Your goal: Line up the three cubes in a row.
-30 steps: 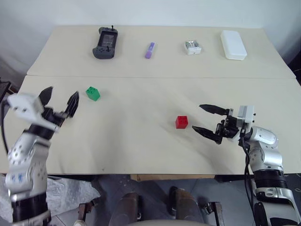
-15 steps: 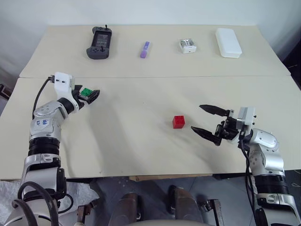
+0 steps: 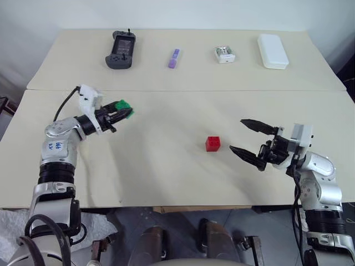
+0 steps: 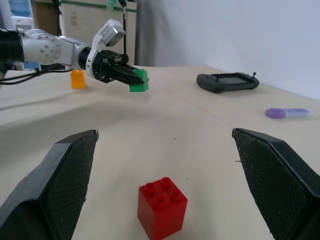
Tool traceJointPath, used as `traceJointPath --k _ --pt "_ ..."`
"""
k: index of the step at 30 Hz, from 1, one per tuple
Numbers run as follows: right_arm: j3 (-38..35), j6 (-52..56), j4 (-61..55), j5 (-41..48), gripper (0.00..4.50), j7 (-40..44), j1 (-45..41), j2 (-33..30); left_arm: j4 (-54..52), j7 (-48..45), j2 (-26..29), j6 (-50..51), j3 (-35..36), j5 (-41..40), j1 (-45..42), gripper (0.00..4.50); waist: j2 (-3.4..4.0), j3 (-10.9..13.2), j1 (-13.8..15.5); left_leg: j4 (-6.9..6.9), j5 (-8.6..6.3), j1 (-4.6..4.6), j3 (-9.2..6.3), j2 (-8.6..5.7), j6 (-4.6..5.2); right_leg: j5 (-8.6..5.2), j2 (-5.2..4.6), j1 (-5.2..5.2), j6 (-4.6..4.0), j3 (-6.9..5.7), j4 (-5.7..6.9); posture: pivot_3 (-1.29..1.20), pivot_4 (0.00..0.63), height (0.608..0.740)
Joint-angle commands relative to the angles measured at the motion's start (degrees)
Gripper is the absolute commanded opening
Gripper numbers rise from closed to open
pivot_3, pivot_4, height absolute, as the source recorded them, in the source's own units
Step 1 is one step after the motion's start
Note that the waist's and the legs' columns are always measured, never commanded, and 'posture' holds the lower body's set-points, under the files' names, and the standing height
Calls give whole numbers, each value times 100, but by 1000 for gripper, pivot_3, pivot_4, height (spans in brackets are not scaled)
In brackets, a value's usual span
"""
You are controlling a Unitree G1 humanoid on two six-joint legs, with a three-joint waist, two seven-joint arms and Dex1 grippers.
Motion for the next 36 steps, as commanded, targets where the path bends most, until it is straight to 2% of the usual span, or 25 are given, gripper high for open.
traceJointPath --k 1,8,17,23,31,33,34,36 --pt "-227 96 -270 166 4500 145 182 -257 -482 -1235 73 -577 -606 90 161 1545 0 0 -8 0 0 0 2 -1 1 0 0 0 0 0 1 0 150 740" --pt "-364 321 -484 238 4500 166 528 -538 956 -1557 -573 -1537 -1305 812 -591 1545 -4 2 54 18 5 1 45 2 5 4 3 5 7 1 4 0 150 740" --pt "-581 474 -771 292 4500 164 1082 -604 2701 -1091 -1370 -2176 -1339 1307 -1658 1545 -9 5 149 19 3 -5 68 1 15 7 0 3 12 2 -1 0 150 740" --pt "-624 494 -880 276 4500 143 1313 -582 3218 -1519 -1640 -2407 -1336 1354 -1949 1545 -11 6 133 18 2 -10 70 -3 21 9 -1 2 16 0 -6 0 150 740" --pt "-651 508 -1061 266 4500 25 1541 -564 3747 -1236 -1893 -2406 -1340 1671 -2279 1545 -13 7 140 21 2 -12 68 -1 21 10 -1 1 18 -2 -7 0 150 740" --pt "-648 517 -1113 266 4500 -11 1595 -557 3806 -924 -1922 -2443 -1327 1762 -2303 1545 -13 7 141 21 2 -12 68 0 22 10 -1 1 18 -1 -8 0 150 740" --pt "-642 526 -1136 270 4500 -31 1616 -553 3819 -923 -1938 -2418 -1302 1748 -2310 2249 -14 7 142 21 2 -13 67 0 22 10 -1 1 18 -1 -8 0 150 740" --pt "-615 561 -1190 291 4500 -71 1641 -540 3703 -1222 -1968 -2480 -1149 1524 -2275 2818 -14 7 139 21 2 -16 65 0 22 10 -2 0 18 -2 -8 0 150 740"
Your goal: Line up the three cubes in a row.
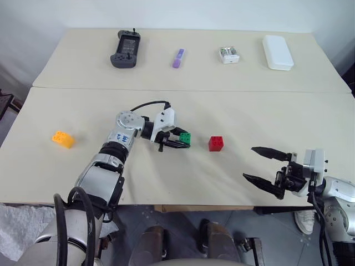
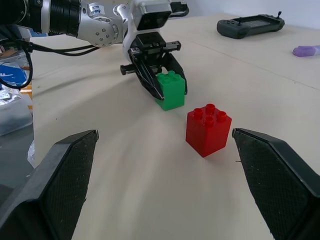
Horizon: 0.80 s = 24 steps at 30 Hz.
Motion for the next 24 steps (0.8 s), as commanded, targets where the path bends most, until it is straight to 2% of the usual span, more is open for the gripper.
traceJointPath --k 1,4,6,10,13,17,21,24 --pt "-108 53 -267 159 4500 -57 37 -5 -227 -456 -17 -79 291 -310 -58 3102 0 0 -9 1 0 -1 0 0 0 0 0 -1 0 0 0 0 150 740" --pt "36 113 -272 150 4500 -38 -79 37 -751 -1127 214 115 447 -622 155 4034 0 0 -18 1 0 -1 1 2 0 0 0 -2 0 -1 0 0 150 740" --pt "137 149 -232 139 4500 0 -207 59 -1188 -1189 438 228 507 -688 386 4034 1 0 -45 2 0 0 0 4 0 0 1 -3 0 -1 1 0 150 740" --pt "424 347 -102 142 4500 3 -712 151 -2498 -752 918 542 951 -1044 1320 4034 2 -1 -112 0 0 12 -25 14 -1 0 1 -5 0 10 4 0 150 740" --pt "713 504 17 180 4500 -14 -1297 382 -4234 231 1095 977 1804 -1661 2733 4480 2 -1 -191 0 0 15 -35 13 -1 0 -2 -4 0 17 11 0 150 740" --pt "1055 333 256 31 4500 256 -1853 615 -6619 1651 993 1512 2753 -2086 4848 4480 0 0 -166 -1 -6 19 -54 14 -8 -2 -3 -5 -5 28 11 0 150 740" --pt "1304 246 498 -62 4500 449 -2327 801 -7760 3019 497 1473 3760 -2153 6539 4480 0 0 -117 2 -10 18 -78 1 -6 -2 -14 5 -7 25 7 0 150 740" --pt "1405 164 667 -156 4500 536 -2521 864 -8158 3857 114 1526 4345 -2438 7099 4480 -2 -1 -35 5 -14 20 -81 2 -7 -1 -13 13 -9 27 -3 0 150 740"
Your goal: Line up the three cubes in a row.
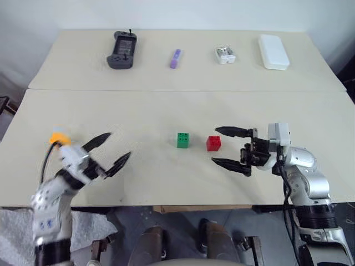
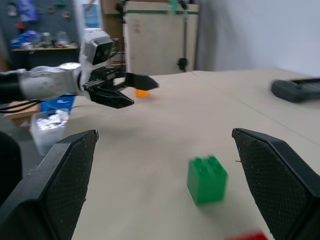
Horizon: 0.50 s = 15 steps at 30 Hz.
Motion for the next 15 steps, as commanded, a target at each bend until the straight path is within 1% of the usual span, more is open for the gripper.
traceJointPath --k 1,4,7,10,12,14,15 --pt "36 -239 139 -111 4500 82 -181 83 -453 938 -278 -184 803 -346 438 4480 -1 -1 63 0 0 0 -3 0 -1 0 0 1 0 0 1 0 150 740" --pt "84 -371 273 -223 4500 61 -337 170 -284 1489 -704 -388 1529 -743 1016 4480 0 -2 32 1 -4 3 3 3 -6 0 3 -1 -1 -1 1 0 150 740" --pt "90 -396 313 -237 4500 99 -371 169 -15 1705 -844 -433 1826 -1008 1276 4480 -1 -2 31 -1 -17 4 7 8 -8 -3 6 -4 -6 -7 0 0 150 740" --pt "81 -397 341 -240 4500 129 -384 147 63 1863 -910 -398 1941 -1251 1371 4480 -3 -4 55 0 -18 3 8 8 -6 -4 5 -3 -8 -13 -1 0 150 740" --pt "61 -381 327 -239 4500 123 -359 112 40 1756 -821 -270 1826 -1350 1435 4480 -7 -6 55 0 -20 3 8 7 -3 -4 3 -2 -8 -12 -2 0 150 740" --pt "50 -387 286 -248 4500 97 -314 90 115 1203 -412 -76 1506 -1259 1546 4480 -7 -6 49 0 -20 3 8 7 -4 -4 2 -2 -8 -11 -1 0 150 740" --pt "39 -372 257 -240 4500 57 -294 91 270 1063 -168 18 1465 -1282 1446 4480 -7 -6 46 0 -21 3 8 8 -5 -5 4 -4 -8 -11 -1 0 150 740"
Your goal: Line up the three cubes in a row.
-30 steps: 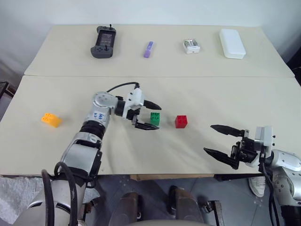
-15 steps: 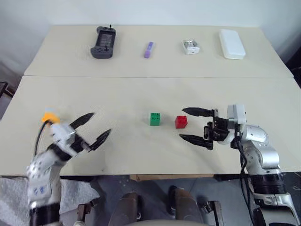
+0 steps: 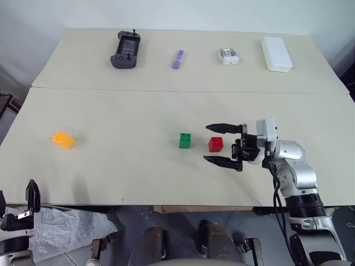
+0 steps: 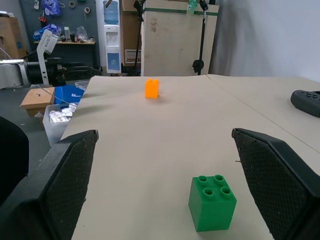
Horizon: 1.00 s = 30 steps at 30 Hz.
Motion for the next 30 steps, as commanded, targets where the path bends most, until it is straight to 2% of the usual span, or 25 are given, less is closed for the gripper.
traceJointPath --k 1,4,8,11,15,18,22,26,30 --pt "-135 -33 -224 51 4500 -56 19 -62 262 -599 764 203 -167 -18 -78 4480 0 0 -3 0 -1 0 0 1 -2 -1 1 -1 -2 -1 2 0 150 740" --pt "-110 -47 -273 25 4500 -96 50 -64 1057 -962 1569 198 -415 253 -664 4480 5 -1 -18 0 -1 1 1 5 -4 -5 5 -7 -9 -5 8 0 150 740" --pt "-156 -104 -260 -29 4500 -160 72 -118 2095 -1293 2358 172 -650 450 -1557 4480 5 -2 -31 -1 -1 0 5 1 -3 -6 5 -10 -10 -6 18 0 150 740" --pt "-185 -138 -299 -38 4500 -180 164 -152 2844 -1442 2732 168 -879 634 -2187 4480 4 -3 -100 -4 -2 0 6 -1 -2 -6 5 -13 -10 -13 20 0 150 740" --pt "-201 -147 -389 -28 4500 -253 281 -159 3349 -1709 2907 157 -1106 733 -2647 4480 4 -3 -163 -23 -2 4 10 -7 1 -6 2 -14 -11 -38 18 0 150 740" --pt "-217 -102 -511 13 4500 -276 460 -183 3541 -1897 2916 220 -1245 696 -2924 3903 1 -4 -180 -30 -3 9 22 -2 1 -6 2 -16 -11 -65 16 0 150 740" --pt "-299 53 -568 124 4500 -249 613 -293 3792 -2160 3012 259 -1288 659 -3122 2705 1 -4 -173 -28 -3 14 41 6 0 -6 0 -15 -11 -80 14 0 150 740" --pt "-421 25 -459 225 4500 -75 733 -380 3517 -2774 3041 734 -1449 298 -3401 1550 0 -4 -135 -22 -3 21 50 8 0 -6 -1 -10 -11 -74 18 0 150 740" --pt "-574 59 -573 565 4500 179 892 -349 3196 -3589 3079 1059 -2291 461 -4294 1516 -2 -4 -36 -15 -2 21 45 5 2 -6 -5 -6 -11 -77 22 0 150 740"
